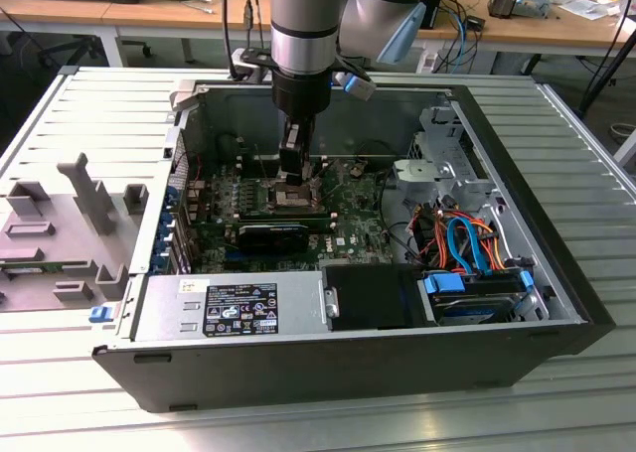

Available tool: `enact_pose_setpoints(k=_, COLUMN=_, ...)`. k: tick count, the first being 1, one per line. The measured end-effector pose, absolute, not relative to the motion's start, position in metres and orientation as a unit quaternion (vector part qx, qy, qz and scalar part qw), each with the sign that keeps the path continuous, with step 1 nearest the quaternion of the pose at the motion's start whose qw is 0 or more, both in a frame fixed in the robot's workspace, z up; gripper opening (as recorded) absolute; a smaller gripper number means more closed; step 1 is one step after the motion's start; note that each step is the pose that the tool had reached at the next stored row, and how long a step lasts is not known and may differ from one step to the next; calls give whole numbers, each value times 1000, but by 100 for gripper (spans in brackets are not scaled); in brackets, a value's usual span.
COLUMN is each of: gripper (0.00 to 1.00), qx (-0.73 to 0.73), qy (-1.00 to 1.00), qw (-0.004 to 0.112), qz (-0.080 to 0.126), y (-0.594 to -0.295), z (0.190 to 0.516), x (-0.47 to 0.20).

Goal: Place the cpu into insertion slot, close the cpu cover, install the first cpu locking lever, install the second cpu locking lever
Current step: 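Place the cpu into insertion slot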

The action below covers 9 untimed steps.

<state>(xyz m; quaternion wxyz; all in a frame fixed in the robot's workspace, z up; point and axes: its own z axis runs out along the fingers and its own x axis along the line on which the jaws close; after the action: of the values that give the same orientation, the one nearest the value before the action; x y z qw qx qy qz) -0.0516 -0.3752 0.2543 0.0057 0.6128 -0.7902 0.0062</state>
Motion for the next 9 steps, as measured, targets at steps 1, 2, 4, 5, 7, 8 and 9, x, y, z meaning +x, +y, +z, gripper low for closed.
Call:
enact_pose_setpoints(k=1, gripper=54, qx=613, qy=-790, qw=6, qz=6, y=-375, z=254, x=-52)
enact_pose_setpoints(k=2, gripper=54, qx=614, qy=-789, qw=6, qz=6, y=-375, z=254, x=-52)
enact_pose_setpoints(k=4, gripper=54, qx=616, qy=-788, qw=6, qz=6, y=-375, z=254, x=-52)
enact_pose_setpoints(k=5, gripper=54, qx=616, qy=-788, qw=6, qz=6, y=-375, z=254, x=-52)
enact_pose_setpoints(k=7, gripper=54, qx=617, qy=-787, qw=6, qz=6, y=-375, z=254, x=-52)
enact_pose_setpoints(k=8, gripper=54, qx=618, qy=-786, qw=6, qz=6, y=-375, z=254, x=-52)
enact_pose_setpoints(k=9, gripper=54, qx=618, qy=-786, qw=6, qz=6, y=-375, z=254, x=-52)
